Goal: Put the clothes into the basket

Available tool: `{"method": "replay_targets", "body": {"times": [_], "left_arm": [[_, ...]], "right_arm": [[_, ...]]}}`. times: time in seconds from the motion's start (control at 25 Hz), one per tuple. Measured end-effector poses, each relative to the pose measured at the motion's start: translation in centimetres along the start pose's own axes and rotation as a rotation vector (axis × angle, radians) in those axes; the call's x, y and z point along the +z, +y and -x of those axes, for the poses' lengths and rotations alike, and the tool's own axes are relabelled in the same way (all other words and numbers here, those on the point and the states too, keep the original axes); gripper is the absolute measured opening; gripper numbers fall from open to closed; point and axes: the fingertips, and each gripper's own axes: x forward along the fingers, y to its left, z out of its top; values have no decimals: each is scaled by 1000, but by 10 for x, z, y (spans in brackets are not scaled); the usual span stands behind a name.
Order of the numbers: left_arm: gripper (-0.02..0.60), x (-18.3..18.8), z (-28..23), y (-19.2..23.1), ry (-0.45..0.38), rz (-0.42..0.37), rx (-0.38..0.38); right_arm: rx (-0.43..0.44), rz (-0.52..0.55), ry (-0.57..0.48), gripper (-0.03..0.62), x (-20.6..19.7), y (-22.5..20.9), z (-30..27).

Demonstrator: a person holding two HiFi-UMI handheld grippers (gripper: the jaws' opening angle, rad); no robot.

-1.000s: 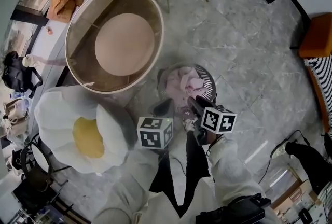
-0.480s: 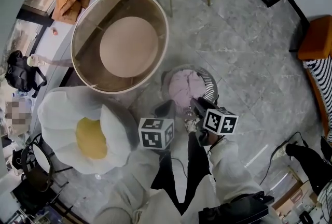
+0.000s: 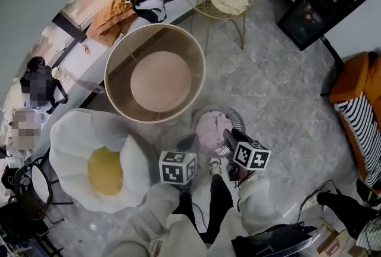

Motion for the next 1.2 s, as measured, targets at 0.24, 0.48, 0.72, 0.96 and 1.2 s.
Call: {"method": "replay_targets", "body": {"times": [0.24, 0.48, 0.72, 0.96, 1.2], "left_arm": [[6, 20, 57, 3, -83, 51, 16], [6, 33, 104, -5, -147, 48, 2], [6, 44, 145, -9, -201, -14, -18], [6, 74, 184, -1, -290, -67, -33], [6, 64, 211, 15, -293, -97, -52]], "right_arm": [[12, 6, -50, 132, 15, 40, 45], [30, 25, -120, 97, 34, 83, 80], [23, 88, -194, 57, 53, 121, 107], [0, 98, -320, 43, 82, 147, 137], [-96, 13, -409, 37, 59, 142, 177]]}}
